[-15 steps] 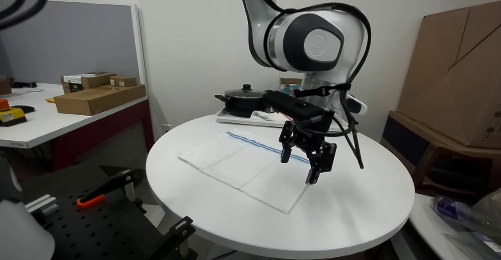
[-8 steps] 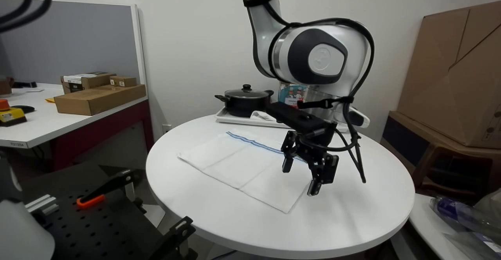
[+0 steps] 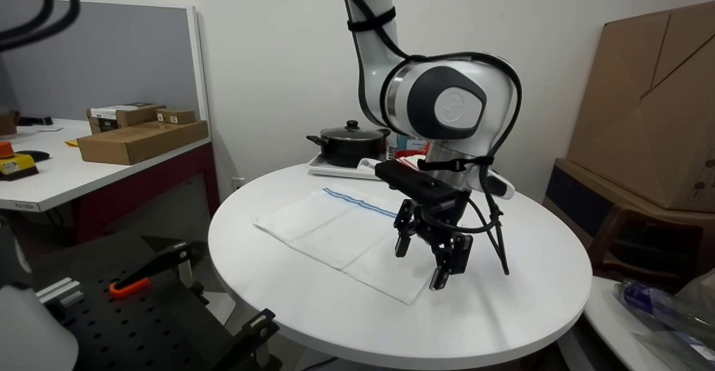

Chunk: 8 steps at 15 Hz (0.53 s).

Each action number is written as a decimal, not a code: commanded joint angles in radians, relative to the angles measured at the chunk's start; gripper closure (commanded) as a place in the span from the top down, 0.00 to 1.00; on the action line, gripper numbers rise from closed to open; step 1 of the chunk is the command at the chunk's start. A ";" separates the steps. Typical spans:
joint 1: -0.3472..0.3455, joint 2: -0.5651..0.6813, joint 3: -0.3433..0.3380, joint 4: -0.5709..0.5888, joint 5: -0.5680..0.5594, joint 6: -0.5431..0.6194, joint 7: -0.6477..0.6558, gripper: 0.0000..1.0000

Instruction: Fold the towel three times

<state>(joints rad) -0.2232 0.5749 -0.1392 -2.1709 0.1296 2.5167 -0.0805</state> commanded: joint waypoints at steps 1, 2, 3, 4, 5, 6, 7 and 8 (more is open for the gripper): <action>0.001 0.036 0.004 0.007 -0.020 0.016 0.013 1.00; 0.000 0.043 0.004 0.008 -0.020 0.016 0.012 1.00; -0.001 0.050 0.002 0.009 -0.021 0.017 0.012 1.00; -0.001 0.055 0.001 0.009 -0.023 0.017 0.012 1.00; -0.002 0.059 0.000 0.008 -0.024 0.018 0.011 1.00; -0.003 0.062 -0.001 0.008 -0.025 0.018 0.011 0.93; -0.006 0.066 -0.002 0.008 -0.025 0.019 0.008 0.76; -0.008 0.070 -0.003 0.008 -0.025 0.020 0.006 0.70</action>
<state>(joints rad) -0.2248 0.6277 -0.1385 -2.1706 0.1257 2.5167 -0.0805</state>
